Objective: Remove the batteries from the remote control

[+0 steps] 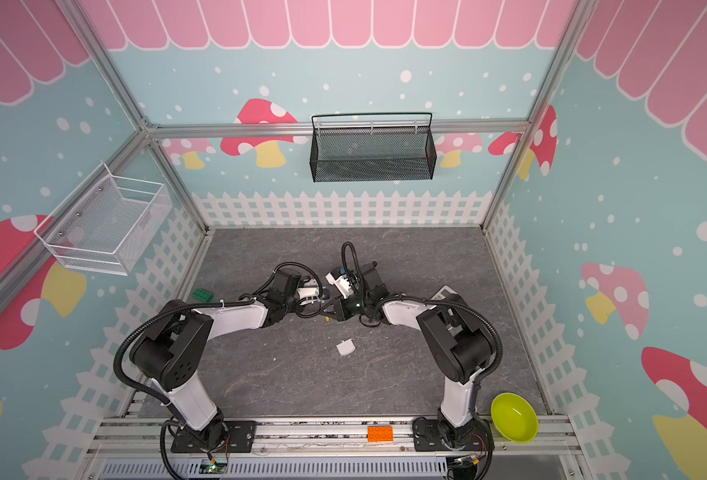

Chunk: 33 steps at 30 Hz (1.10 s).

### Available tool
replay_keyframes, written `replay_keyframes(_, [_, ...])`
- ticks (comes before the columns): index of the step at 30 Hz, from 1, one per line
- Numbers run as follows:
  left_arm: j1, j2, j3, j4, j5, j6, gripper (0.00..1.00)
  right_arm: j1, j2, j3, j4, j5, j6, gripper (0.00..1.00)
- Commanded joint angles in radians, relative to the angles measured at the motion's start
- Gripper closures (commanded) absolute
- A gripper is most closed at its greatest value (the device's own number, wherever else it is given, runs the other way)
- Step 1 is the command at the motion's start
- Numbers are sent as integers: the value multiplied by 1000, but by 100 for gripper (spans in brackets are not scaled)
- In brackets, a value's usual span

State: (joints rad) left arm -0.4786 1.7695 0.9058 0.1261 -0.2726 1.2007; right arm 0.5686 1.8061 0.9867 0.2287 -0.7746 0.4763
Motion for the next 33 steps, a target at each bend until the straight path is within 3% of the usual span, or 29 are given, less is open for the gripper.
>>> replay_keyframes(1, [2,-32,-2,50,-38,8,51,-28,-62,-32,-12,5,-10,100])
replay_keyframes(5, [15,-61,69,-102,-40,-100,51,-79,-145,-73,-16,62,2,100])
replay_keyframes(8, [31,-82,164,-281,-31,-233,51,-124,-213,-115,-22,119,11,100])
replay_keyframes(10, [51,-92,239,-400,-9,-383,51,-154,-273,-151,-31,185,21,100])
replay_keyframes(15, [166,-71,386,-613,171,-755,51,-179,-432,-274,-46,379,26,100])
replay_keyframes(21, [323,31,479,-701,355,-1034,51,-179,-538,-425,-21,530,43,100])
replay_keyframes(25, [366,96,516,-714,361,-1079,51,-179,-607,-541,27,595,71,100])
replay_keyframes(28, [376,156,562,-738,378,-1099,50,-179,-654,-665,161,642,112,93])
replay_keyframes(33, [382,246,642,-784,389,-1099,48,-178,-643,-738,240,690,120,92])
